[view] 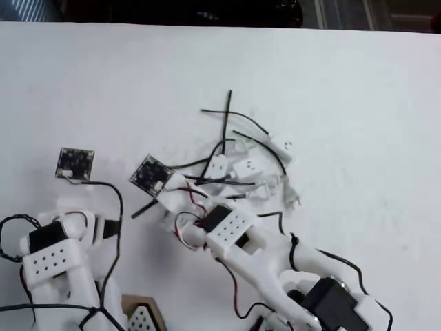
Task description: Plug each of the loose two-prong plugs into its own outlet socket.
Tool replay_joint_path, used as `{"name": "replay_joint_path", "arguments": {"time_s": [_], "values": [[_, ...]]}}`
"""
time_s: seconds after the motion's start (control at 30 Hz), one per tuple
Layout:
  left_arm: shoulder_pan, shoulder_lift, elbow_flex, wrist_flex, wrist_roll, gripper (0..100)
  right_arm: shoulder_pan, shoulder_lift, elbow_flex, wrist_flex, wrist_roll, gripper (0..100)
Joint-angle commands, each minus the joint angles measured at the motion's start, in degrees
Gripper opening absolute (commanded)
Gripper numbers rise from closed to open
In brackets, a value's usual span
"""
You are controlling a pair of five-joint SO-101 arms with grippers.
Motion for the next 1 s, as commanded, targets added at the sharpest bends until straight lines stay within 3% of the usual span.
{"name": "replay_joint_path", "arguments": {"time_s": [0.0, 0.13, 0.3, 0.53, 0.7, 0.97], "values": [[2.77, -1.45, 0.09, -0.88, 0.26, 34, -0.13, -6.9, -2.29, 7.16, -0.09, 20.8], [3.12, -1.45, 0.18, -0.88, 0.26, 34, 0.22, -14.9, -2.73, 13.23, -0.35, 20.8], [3.12, -1.45, 0.18, -0.88, 0.35, 34, 1.98, -20.79, -0.44, 16.22, -6.51, 20.4], [3.91, -1.45, 0.26, -1.85, 0.18, 34, 8.13, -21.32, 4.4, 5.67, -10.81, 1.4], [9.8, -1.36, 0.26, -1.67, 0.09, 34, 8.04, -21.23, 10.37, -4.09, -12.04, 2.2], [24.92, -1.1, 0.0, -2.9, 0.35, 34, 8.31, -17.89, 11.87, -3.21, -11.6, 1.8]]}}
